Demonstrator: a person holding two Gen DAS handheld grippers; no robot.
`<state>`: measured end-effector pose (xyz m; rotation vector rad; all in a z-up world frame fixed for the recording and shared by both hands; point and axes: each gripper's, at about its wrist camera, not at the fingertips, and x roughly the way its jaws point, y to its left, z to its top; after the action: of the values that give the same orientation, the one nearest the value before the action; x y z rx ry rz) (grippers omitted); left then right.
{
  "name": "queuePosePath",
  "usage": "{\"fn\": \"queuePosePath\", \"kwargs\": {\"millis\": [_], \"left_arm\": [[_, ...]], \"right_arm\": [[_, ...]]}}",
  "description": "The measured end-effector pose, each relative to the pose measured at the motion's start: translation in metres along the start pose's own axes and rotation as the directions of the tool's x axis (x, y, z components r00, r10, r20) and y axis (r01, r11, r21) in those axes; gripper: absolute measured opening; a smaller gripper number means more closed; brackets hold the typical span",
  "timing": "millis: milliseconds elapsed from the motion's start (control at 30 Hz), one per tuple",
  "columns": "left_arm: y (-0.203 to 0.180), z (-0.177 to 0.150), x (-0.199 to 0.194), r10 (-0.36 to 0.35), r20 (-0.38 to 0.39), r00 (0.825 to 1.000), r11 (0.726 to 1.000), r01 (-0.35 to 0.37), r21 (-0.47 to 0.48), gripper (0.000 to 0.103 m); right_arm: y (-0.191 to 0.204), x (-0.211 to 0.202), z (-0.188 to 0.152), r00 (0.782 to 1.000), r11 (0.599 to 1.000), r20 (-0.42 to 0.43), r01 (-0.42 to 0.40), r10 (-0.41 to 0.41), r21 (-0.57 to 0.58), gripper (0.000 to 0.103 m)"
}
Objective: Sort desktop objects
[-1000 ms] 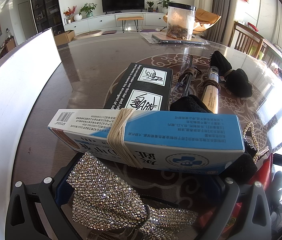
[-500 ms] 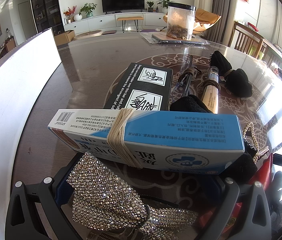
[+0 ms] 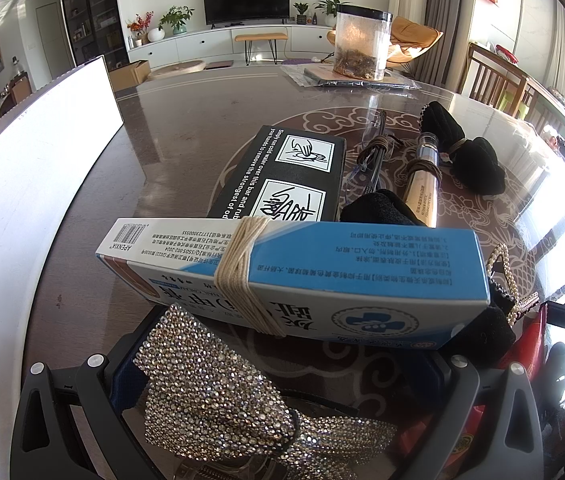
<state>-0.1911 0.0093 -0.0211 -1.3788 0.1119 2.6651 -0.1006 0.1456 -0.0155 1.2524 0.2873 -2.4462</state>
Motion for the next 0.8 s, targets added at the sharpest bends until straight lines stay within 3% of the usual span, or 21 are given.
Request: {"fn": "queuePosePath", "kwargs": {"millis": [100,300,467,567,667,733,800], "left_arm": [[0.001,-0.009,-0.007,-0.029,-0.034,0.999,0.999,0.031,0.043,0.103],[0.025,-0.074,-0.054,-0.120,-0.036,0.992,0.976,0.124,0.176,0.103],[0.051,-0.100,-0.073,-0.088,-0.043,0.995,0.987,0.093,0.129,0.103],[0.056,-0.105,-0.080,-0.105,-0.035,0.994,0.991,0.108,0.073,0.103],[0.046,-0.098,-0.079,-0.183,-0.040,0.982,0.982,0.185,0.034,0.103],[0.029,-0.089,-0.076,-0.253,-0.073,0.965,0.964,0.258,0.059,0.103],[0.002,-0.080,-0.076,-0.293,-0.091,0.952,0.942,0.303,0.141,0.103]], "right_arm": [[-0.002,-0.001,-0.001,1.000,1.000,-0.001,-0.009,0.009,-0.005,0.103],[-0.013,-0.014,-0.010,0.993,0.993,0.029,-0.119,0.119,0.011,0.103],[-0.034,-0.030,-0.008,0.981,0.972,0.014,-0.194,0.194,0.130,0.103],[-0.039,-0.045,-0.014,0.991,0.974,0.023,-0.135,0.133,0.181,0.103],[-0.031,-0.041,-0.018,0.986,0.968,-0.037,-0.152,0.163,0.202,0.103],[-0.023,-0.037,-0.020,0.989,0.977,-0.064,-0.117,0.131,0.180,0.103],[-0.017,-0.036,-0.026,0.994,0.985,-0.073,-0.074,0.086,0.156,0.099]]}}
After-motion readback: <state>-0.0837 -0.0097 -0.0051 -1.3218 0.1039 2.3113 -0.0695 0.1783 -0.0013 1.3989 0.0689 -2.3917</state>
